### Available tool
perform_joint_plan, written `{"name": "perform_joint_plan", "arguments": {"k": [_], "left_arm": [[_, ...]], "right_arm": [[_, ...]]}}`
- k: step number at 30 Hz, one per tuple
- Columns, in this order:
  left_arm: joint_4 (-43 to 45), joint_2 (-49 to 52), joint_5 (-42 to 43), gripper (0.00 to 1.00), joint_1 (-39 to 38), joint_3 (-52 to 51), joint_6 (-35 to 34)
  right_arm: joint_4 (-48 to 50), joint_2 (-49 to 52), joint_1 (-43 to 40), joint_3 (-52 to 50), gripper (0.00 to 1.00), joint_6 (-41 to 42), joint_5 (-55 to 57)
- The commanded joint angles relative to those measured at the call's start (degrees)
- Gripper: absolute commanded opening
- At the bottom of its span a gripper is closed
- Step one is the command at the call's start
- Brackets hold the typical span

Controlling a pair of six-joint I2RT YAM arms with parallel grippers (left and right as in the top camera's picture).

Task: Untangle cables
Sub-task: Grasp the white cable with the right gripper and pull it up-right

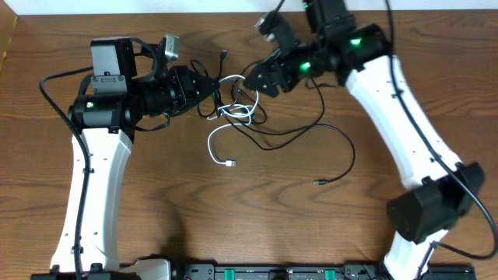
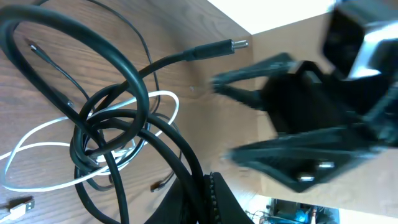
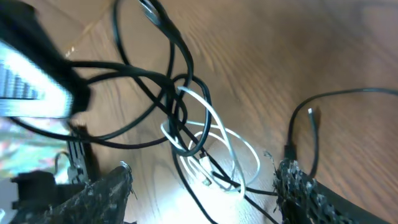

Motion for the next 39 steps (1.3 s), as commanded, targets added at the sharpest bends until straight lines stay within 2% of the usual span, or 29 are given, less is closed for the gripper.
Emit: {"name": "perform_joint_plan", "arguments": {"k": [1,4,8,10,13,14,15,19,21,23,26,29,33,39], "left_arm": [[0.2,-1.4,1.9,0.08,-0.1,1.6,-0.1],[0.2,-1.4,1.8,0.08,-0.1,1.6,-0.1],[0.2,-1.4,1.8,0.07,-0.1,1.6,-0.1],[0.2,-1.4,1.8,0.08,-0.1,1.6,-0.1],[-0.3,-1.4,1.8,0.08,-0.1,1.6,-0.1],[-0.5,-1.4,1.8,0.07,-0.1,1.6,-0.1],[-0.9,-1.4,1.8,0.08,-0.1,1.6,-0.1],[-1.1,-1.4,1.5,0.08,-0.1,1.6,0.0],[-2.1,-1.4,-2.7,0.07,-0.1,1.6,0.0],[-5.1,-1.4,-12.7,0.08,-0.1,1.6,-0.1],[-8.8,-1.4,-25.1,0.08,-0.1,1.5,-0.1],[-11.3,-1.4,-32.5,0.07,-0.1,1.5,-0.1],[-12.9,-1.4,-35.9,0.07,-0.1,1.5,0.1],[-12.9,-0.7,-35.8,0.08,-0.1,1.4,0.4]], "right_arm": [[-0.2,3.7,1.4,0.0,0.71,-3.8,0.6],[-0.2,6.1,1.6,0.0,0.72,-5.6,0.6],[0.0,8.7,1.6,0.0,0.65,-9.3,0.6],[0.6,9.6,1.6,0.0,0.45,-9.7,1.4],[2.2,10.3,1.6,0.0,0.04,-7.7,7.1],[2.9,10.3,1.6,0.0,0.01,-5.3,10.7],[4.0,10.3,1.6,0.0,0.01,-1.3,16.5],[4.7,10.3,1.3,0.0,0.01,6.5,27.7],[3.2,9.6,0.5,0.0,0.01,13.4,36.7],[1.3,8.6,-1.0,0.0,0.01,17.1,42.5],[-0.5,7.6,-3.8,0.0,0.01,17.2,43.7],[-2.1,7.1,-7.6,0.0,0.01,17.5,43.5],[-4.0,7.1,-13.0,0.0,0.01,17.5,42.2],[-5.1,7.1,-18.9,0.0,0.01,16.7,37.0]]}}
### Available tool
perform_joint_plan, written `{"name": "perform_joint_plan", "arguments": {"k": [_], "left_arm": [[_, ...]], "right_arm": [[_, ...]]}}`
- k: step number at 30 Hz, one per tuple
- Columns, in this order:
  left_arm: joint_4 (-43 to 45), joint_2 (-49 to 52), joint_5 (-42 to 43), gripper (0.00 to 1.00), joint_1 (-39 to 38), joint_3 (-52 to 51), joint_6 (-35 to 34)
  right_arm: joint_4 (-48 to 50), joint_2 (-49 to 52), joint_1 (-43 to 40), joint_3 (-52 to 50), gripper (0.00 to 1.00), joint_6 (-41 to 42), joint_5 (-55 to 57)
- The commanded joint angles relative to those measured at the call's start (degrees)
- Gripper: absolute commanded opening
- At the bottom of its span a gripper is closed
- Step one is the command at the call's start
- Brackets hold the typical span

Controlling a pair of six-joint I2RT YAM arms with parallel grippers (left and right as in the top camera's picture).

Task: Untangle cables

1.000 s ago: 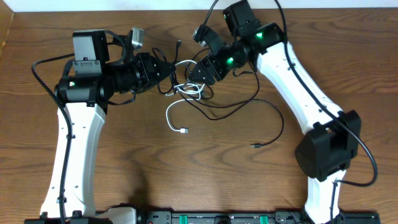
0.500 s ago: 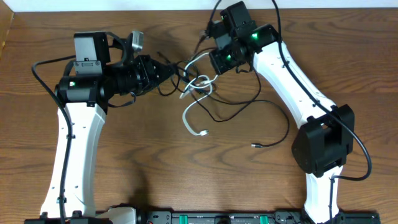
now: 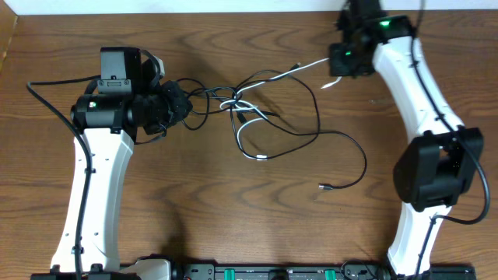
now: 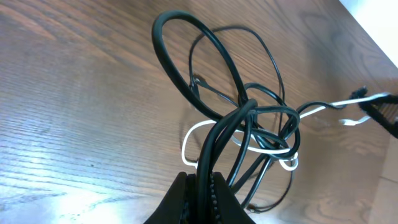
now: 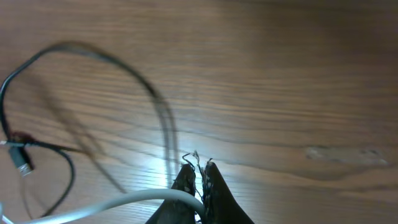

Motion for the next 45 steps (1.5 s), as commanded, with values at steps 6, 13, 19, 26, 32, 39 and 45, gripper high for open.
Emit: {"name": "perform_joint_plan", "arguments": {"k": [6,13,19,26,32,39,45], "left_arm": [[-0.5,0.5,-5.1,0.08,0.6,0.8,1.4],[-0.5,1.6,-5.1,0.08,0.6,0.7,1.4],[-0.5,1.6,-4.5,0.07,0.6,0.7,1.4],[-0.5,1.6,0.3,0.08,0.6,0.7,2.9],[-0.6,1.6,1.6,0.08,0.6,0.7,4.4],[-0.5,1.6,2.5,0.07,0.6,0.7,4.7],[2.0,1.6,9.4,0.08,0.6,0.7,2.9]], "right_arm": [[-0.1,-4.0,-6.7,0.2,0.01,0.0,0.5],[0.3,-12.5,-11.9,0.2,0.01,-0.5,-1.6],[0.2,-16.6,-12.5,0.2,0.01,-4.0,-11.6],[-1.6,-16.0,-5.8,0.1,0.01,-8.0,-13.3],[-1.4,-16.0,-0.1,0.1,0.31,-9.6,-13.2],[-1.0,-16.0,4.4,0.1,0.56,-9.6,-12.5],[-1.2,-15.3,9.4,-0.6,0.58,-11.8,-14.9]]}}
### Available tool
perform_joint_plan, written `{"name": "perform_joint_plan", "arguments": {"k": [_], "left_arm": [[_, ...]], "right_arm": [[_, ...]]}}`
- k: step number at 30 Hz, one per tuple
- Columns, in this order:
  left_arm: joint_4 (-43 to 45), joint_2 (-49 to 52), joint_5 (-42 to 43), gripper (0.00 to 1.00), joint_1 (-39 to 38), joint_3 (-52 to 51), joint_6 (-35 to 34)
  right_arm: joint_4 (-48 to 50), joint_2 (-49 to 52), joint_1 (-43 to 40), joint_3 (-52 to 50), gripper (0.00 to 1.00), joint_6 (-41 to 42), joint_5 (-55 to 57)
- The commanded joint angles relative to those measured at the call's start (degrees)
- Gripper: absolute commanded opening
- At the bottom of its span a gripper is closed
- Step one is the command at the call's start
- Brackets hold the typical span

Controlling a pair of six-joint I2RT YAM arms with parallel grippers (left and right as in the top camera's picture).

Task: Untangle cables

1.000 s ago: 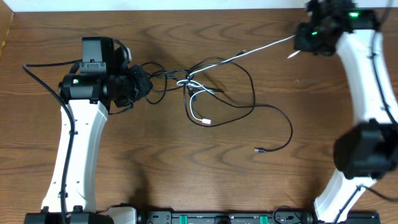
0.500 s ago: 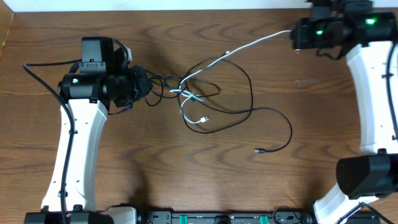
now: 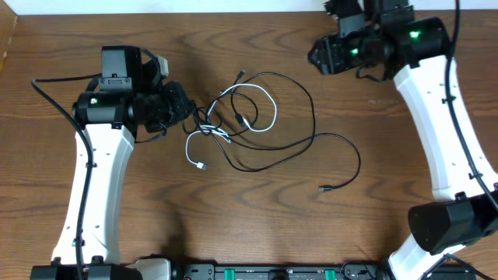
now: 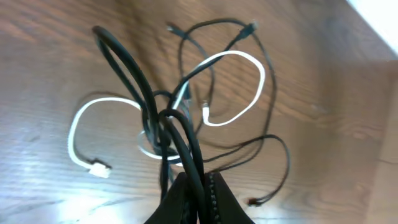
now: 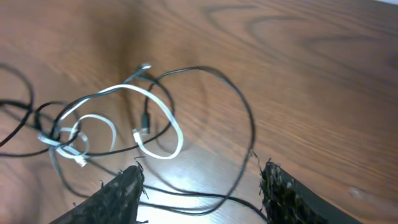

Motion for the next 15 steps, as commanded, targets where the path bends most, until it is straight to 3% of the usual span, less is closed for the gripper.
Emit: {"name": "perform_joint_plan", "arguments": {"k": [1,7,13,15], "left_arm": [[1.6,0.2,4.7,0.08,0.4,0.7,-3.4],[4.9,0.2,6.1,0.08,0.5,0.7,-17.6],[8.9,0.2,12.1,0.07,0.4,0.7,-24.4],[9.5,0.2,12.4,0.08,0.5,0.7,-26.0]], "right_arm": [[-0.1,0.9,3.7,-1.0,0.58,-3.9,-3.4],[-0.3,3.5,9.0,-3.8,0.57,-9.0,-7.3],[-0.4,6.0,14.2,-5.0,0.56,-12.4,-8.0],[0.4,7.6,16.5,-5.4,0.49,-13.7,-7.9]]}}
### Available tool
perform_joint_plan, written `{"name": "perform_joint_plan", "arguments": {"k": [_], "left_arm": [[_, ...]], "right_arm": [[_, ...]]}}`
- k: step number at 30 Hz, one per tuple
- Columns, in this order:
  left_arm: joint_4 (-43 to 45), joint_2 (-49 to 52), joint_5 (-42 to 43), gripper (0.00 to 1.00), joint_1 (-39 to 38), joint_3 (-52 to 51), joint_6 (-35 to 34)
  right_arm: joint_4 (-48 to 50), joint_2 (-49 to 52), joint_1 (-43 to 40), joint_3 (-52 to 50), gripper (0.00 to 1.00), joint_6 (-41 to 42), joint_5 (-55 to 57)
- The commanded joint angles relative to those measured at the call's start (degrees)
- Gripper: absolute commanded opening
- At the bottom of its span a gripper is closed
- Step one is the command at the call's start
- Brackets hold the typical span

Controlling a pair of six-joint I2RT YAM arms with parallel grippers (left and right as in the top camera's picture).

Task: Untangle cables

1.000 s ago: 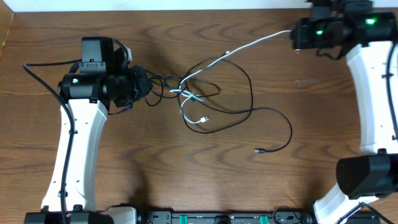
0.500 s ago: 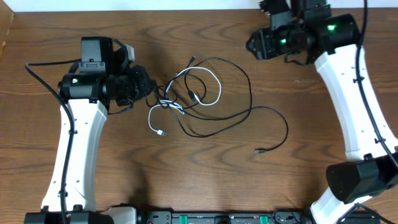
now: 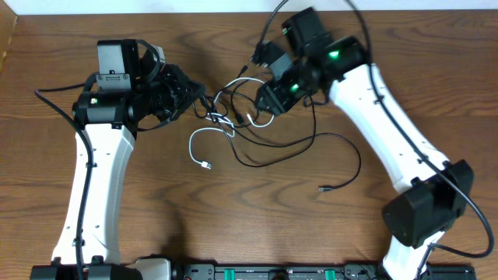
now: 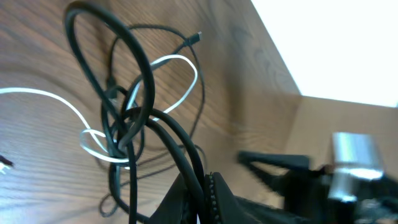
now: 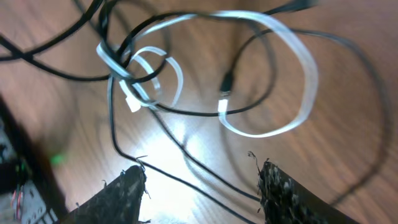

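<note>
A tangle (image 3: 227, 118) of thin black cables and a white cable lies at the table's middle back. My left gripper (image 3: 191, 96) is shut on a thick black cable (image 4: 134, 56) that loops into the knot (image 4: 112, 134); in the left wrist view the gripper (image 4: 202, 182) pinches it between its tips. My right gripper (image 3: 263, 92) hovers open just right of the knot; in its own view the gripper (image 5: 200, 180) stands over the white loop (image 5: 298, 81) and the knot (image 5: 134, 74), nothing between the fingers (image 5: 121, 196).
A loose white plug end (image 3: 206, 166) lies in front of the tangle. A thin black cable (image 3: 350, 152) sweeps right and ends in a plug (image 3: 322, 186). The brown table (image 3: 156, 233) ends at a black rail (image 3: 272, 272) in front.
My right gripper, still open, has come from the back right down and left to just over the tangle. The left gripper keeps its hold on the black cable, slightly raised.
Both grippers were at the tangle, the left holding the black cable, the right open. Then the right was shut on the white cable, stretched to the back right. Then it was open there, the white cable lying looped. Now it is back over the knot.
</note>
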Motion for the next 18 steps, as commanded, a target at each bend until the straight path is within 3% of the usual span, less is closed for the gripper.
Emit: {"name": "perform_joint_plan", "arguments": {"k": [1,10,18], "left_arm": [[0.9,0.2,3.3,0.08,0.5,0.7,-5.2],[0.9,0.2,4.6,0.08,2.1,0.7,-5.1],[0.9,0.2,5.7,0.08,2.8,0.7,-5.1]], "right_arm": [[0.9,2.1,3.2,-0.5,0.47,-3.7,-1.6],[4.2,7.7,5.9,-0.5,0.40,-4.5,-9.7],[9.1,9.5,6.5,-0.9,0.53,-4.5,-9.4]]}}
